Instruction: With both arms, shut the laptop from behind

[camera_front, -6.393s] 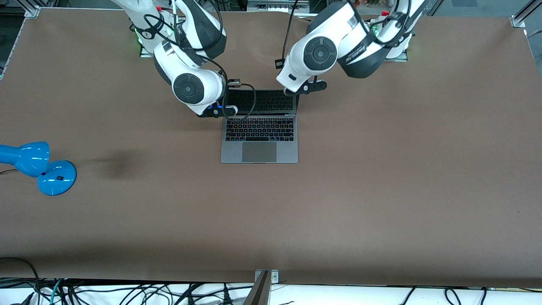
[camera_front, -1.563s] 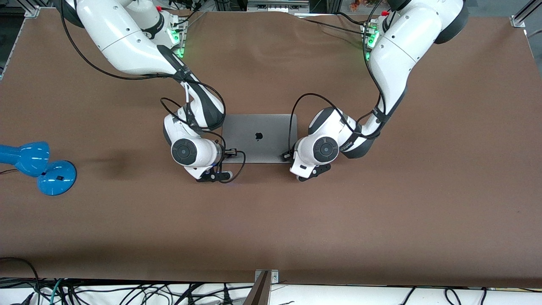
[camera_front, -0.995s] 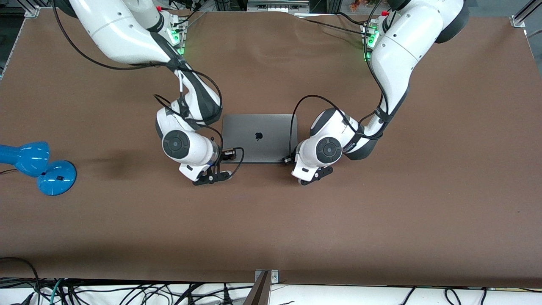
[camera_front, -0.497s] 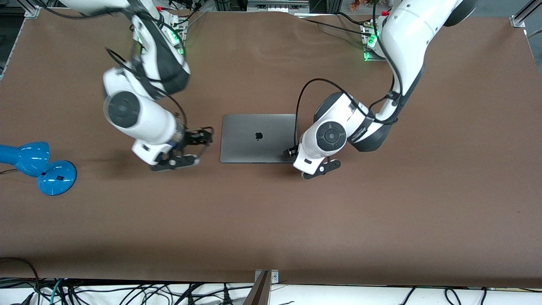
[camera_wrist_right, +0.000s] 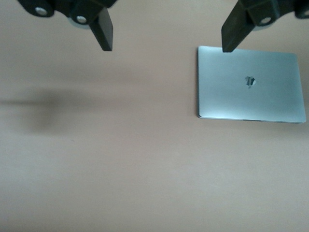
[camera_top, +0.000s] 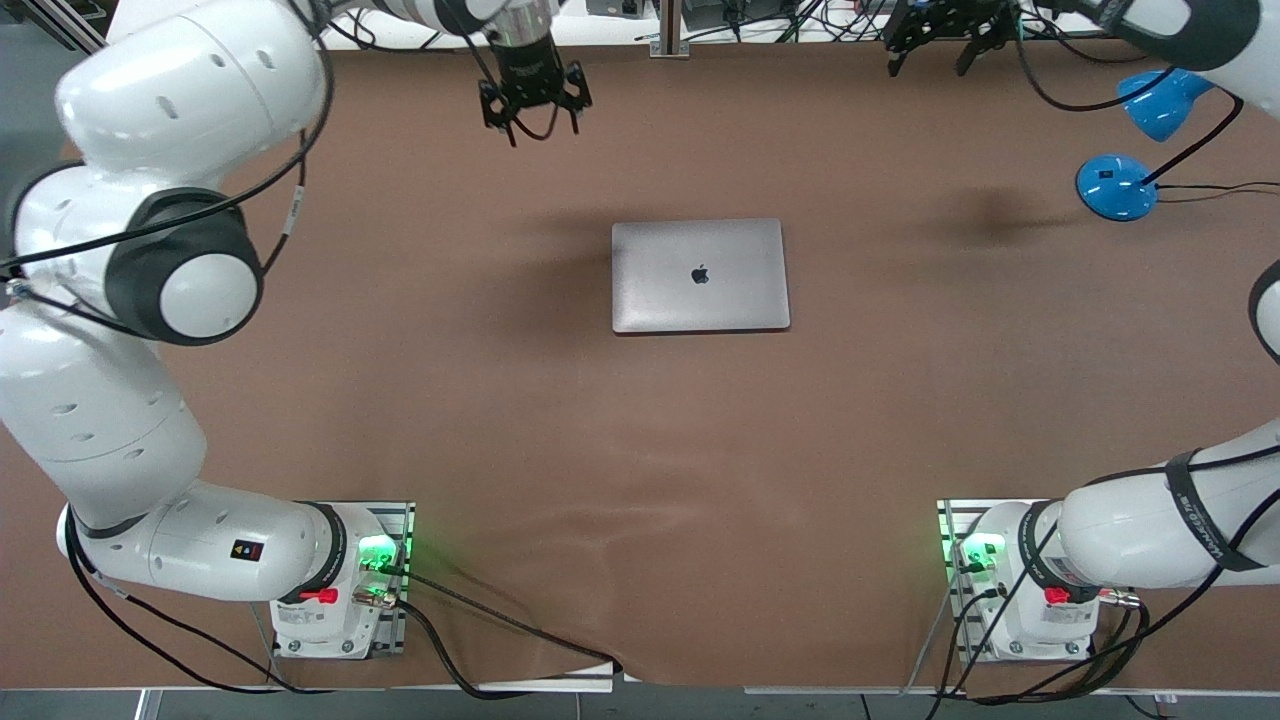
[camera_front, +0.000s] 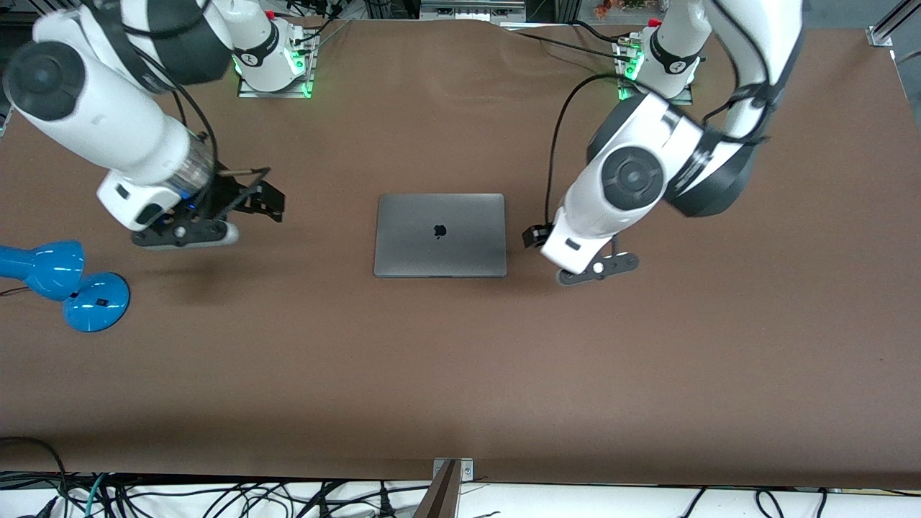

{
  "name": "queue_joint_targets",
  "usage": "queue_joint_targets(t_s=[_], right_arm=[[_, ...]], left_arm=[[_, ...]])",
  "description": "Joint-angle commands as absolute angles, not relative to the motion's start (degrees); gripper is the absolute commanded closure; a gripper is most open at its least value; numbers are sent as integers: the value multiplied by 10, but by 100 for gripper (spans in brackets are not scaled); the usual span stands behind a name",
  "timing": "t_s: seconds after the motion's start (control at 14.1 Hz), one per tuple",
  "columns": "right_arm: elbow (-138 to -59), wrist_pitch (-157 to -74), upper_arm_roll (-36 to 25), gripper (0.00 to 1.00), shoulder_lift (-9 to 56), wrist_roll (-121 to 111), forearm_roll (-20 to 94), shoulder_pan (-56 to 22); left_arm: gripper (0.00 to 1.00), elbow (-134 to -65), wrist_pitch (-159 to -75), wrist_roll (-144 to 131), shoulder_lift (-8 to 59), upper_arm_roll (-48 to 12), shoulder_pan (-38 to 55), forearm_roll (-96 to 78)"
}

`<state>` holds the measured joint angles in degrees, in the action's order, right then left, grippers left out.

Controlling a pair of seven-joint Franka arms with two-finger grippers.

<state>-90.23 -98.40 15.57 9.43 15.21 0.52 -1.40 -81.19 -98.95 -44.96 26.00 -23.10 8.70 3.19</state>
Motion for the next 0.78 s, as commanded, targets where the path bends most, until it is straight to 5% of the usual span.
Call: queue_joint_targets(t_s=[0.0, 0.43, 0.71], right_arm=[[-925, -962, 126, 0, 52, 144, 11, -5], [-926, -894, 72, 0, 9, 143, 13, 3], [-930, -889, 70, 0, -1, 137, 14, 29]], left_arm=[[0, -858, -961, -402, 186, -230, 56, 36], [0, -888, -911, -306, 97, -216, 25, 36], [0, -973, -923, -244, 6, -166, 40, -4]])
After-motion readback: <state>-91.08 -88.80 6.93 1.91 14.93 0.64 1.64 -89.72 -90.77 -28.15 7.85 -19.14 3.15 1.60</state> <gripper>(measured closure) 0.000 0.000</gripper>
